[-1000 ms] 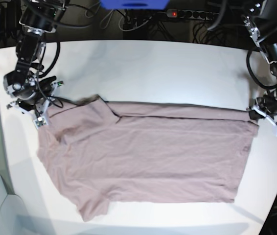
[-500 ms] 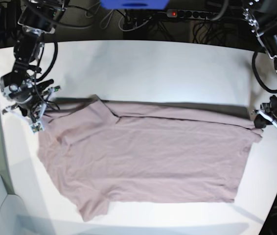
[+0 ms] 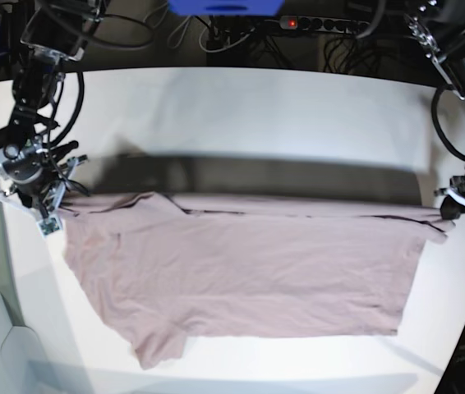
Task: Layout the t-shirt on the table in an organized manner, then fold the t-shirt properly
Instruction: 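Lift the shirt edge with both grippers above the table, then drag the shirt toward the robot base with both grippers, laying it flat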
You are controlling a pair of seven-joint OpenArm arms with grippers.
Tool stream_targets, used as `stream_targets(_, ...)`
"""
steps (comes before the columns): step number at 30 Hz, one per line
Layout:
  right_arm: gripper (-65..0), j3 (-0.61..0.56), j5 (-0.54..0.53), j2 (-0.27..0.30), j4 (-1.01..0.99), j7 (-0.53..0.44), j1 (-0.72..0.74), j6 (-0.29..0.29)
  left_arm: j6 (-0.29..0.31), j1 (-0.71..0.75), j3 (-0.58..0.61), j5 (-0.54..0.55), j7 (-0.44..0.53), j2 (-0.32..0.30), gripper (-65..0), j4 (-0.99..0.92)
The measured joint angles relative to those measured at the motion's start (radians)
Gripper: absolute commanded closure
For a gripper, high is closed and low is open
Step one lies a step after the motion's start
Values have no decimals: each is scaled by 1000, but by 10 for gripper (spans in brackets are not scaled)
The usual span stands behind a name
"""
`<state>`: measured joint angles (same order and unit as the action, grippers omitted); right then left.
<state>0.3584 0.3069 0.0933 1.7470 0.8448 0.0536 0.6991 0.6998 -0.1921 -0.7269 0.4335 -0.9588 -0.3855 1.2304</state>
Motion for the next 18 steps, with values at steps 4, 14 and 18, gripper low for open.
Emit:
stream_targets(4, 0, -58, -3, 39, -1, 1, 65, 0, 0, -77, 8, 5, 8, -2, -3, 0)
stream_targets(14, 0, -146, -9, 76, -37, 96, 184, 0, 1, -175, 60, -81, -24, 6, -3, 2)
stream_targets(18, 0, -142, -1, 83, 9, 98, 98, 0, 1, -156, 54, -94, -42, 4, -3, 0)
